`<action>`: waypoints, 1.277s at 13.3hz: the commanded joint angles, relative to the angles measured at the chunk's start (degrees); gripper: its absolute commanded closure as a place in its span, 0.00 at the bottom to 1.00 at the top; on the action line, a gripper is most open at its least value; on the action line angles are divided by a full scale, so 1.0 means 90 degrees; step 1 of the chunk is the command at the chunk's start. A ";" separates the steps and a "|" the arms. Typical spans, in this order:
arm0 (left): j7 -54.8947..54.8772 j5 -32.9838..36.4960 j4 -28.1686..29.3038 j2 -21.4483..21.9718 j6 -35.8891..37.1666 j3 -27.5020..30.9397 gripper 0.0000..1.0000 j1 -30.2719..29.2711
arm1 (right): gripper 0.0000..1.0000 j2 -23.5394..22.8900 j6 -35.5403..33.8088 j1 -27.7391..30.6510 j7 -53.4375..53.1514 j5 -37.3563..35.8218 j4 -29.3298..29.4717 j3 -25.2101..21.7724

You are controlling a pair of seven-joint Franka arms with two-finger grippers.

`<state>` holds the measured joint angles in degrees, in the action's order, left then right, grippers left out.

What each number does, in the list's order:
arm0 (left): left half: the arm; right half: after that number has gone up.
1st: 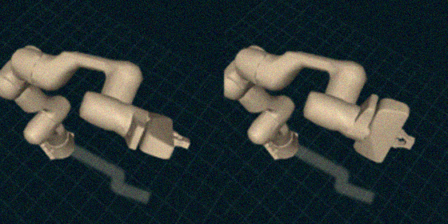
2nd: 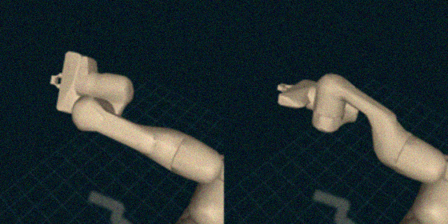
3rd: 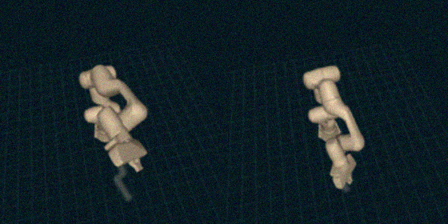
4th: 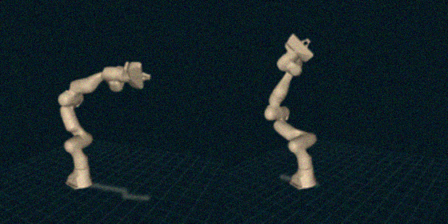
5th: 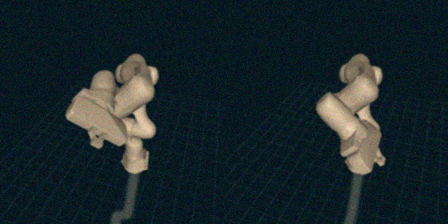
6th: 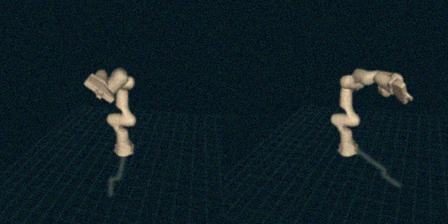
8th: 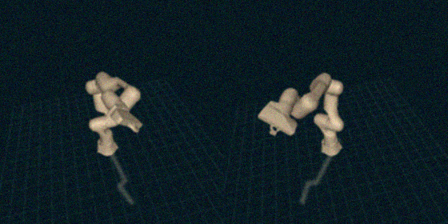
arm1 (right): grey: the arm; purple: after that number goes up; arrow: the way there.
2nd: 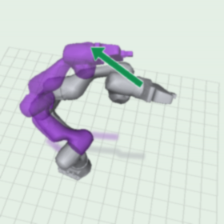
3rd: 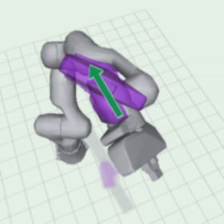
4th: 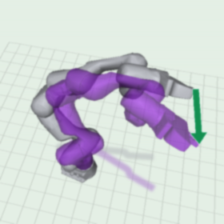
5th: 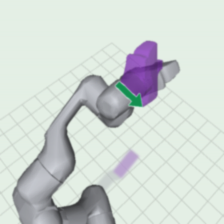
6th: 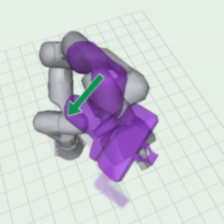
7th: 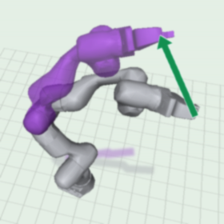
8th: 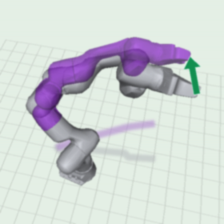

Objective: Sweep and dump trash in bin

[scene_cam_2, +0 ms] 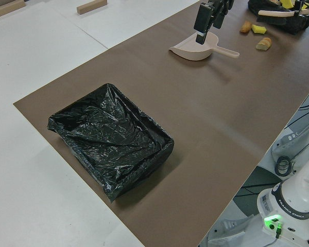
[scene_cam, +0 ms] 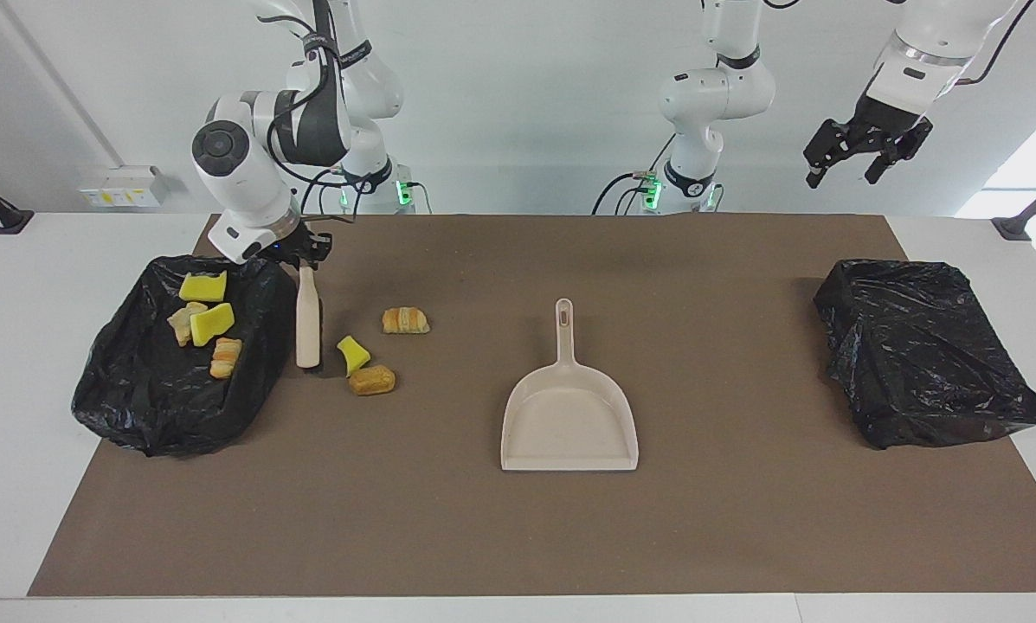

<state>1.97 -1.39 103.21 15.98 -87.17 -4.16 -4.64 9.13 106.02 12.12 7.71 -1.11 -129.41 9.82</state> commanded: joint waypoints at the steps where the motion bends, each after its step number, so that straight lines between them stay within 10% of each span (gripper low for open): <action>1: -0.0053 0.0086 -0.0013 0.0061 0.0096 -0.0045 0.00 -0.0070 | 1.00 0.0489 0.0523 0.0118 0.0383 0.0172 -0.0698 0.0061; 17: -0.0053 0.0086 -0.0013 0.0061 0.0096 -0.0045 0.00 -0.0070 | 1.00 -0.0047 0.1297 -0.1210 0.1321 0.0775 -0.0700 0.0081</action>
<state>1.97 -1.39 103.21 15.98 -87.17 -4.17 -4.68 9.13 118.22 1.91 16.60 2.26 -136.75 10.56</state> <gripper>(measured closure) 0.000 0.744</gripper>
